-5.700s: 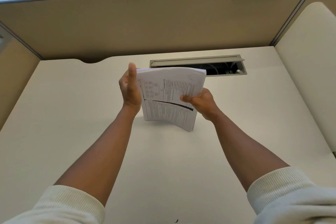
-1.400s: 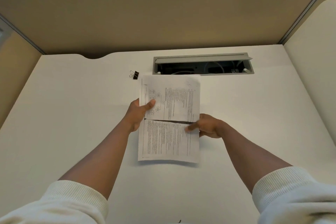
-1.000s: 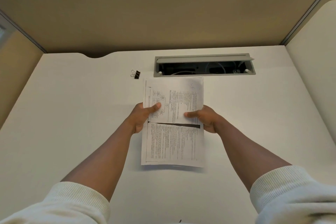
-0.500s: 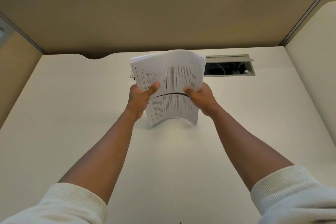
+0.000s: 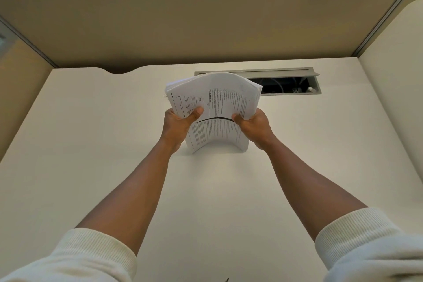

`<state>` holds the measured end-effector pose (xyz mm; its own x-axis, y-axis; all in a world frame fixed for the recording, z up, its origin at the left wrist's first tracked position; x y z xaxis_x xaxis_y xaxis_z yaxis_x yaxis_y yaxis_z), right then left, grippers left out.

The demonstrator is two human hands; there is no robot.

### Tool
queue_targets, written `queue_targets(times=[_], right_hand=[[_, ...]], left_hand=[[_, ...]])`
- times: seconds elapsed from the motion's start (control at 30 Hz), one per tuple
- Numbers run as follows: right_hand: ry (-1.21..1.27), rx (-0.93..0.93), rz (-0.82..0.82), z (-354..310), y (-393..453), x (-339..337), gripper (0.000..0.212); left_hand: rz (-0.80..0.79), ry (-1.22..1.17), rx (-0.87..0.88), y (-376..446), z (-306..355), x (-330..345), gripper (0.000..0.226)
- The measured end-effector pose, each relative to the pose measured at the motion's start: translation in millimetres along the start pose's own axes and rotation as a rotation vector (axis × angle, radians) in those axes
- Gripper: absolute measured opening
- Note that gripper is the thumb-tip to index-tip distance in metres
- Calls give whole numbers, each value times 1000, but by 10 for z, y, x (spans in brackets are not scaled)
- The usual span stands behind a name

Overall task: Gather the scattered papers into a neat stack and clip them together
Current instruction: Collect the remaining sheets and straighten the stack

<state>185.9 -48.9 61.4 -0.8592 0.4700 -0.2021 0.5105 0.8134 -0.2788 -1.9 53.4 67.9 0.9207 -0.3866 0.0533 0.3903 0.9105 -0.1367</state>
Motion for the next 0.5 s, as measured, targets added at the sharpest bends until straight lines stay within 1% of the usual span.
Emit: queue_targets(times=[0.13,0.27,0.37,0.5], right_hand=[[-14,17,-4,-6,10,-11,28],[-31,28,-67,-45,15,-42,26],[-10,87,-143,-36,29,-61,26],[83,192,-222,83,14,-51,31]], left_hand=[[8,11,-17,22,0,-8,20],[39,26,-48,34,1,-31,19],[22,54,-68,34,-10,-79,16],[-6,98,-118,0,-64,-151,21]])
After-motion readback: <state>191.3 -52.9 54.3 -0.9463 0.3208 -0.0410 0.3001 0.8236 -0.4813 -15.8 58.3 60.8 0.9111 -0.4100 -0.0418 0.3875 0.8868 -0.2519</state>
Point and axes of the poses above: each hand's wrist, its own y-axis towards the middle knuckle, its own x-axis out of the palm, z = x × y, the point moved 1 cm from there along y, towards the middle knuckle, and after that the axes turned 2 degrees about x, right-handed, at the moved point
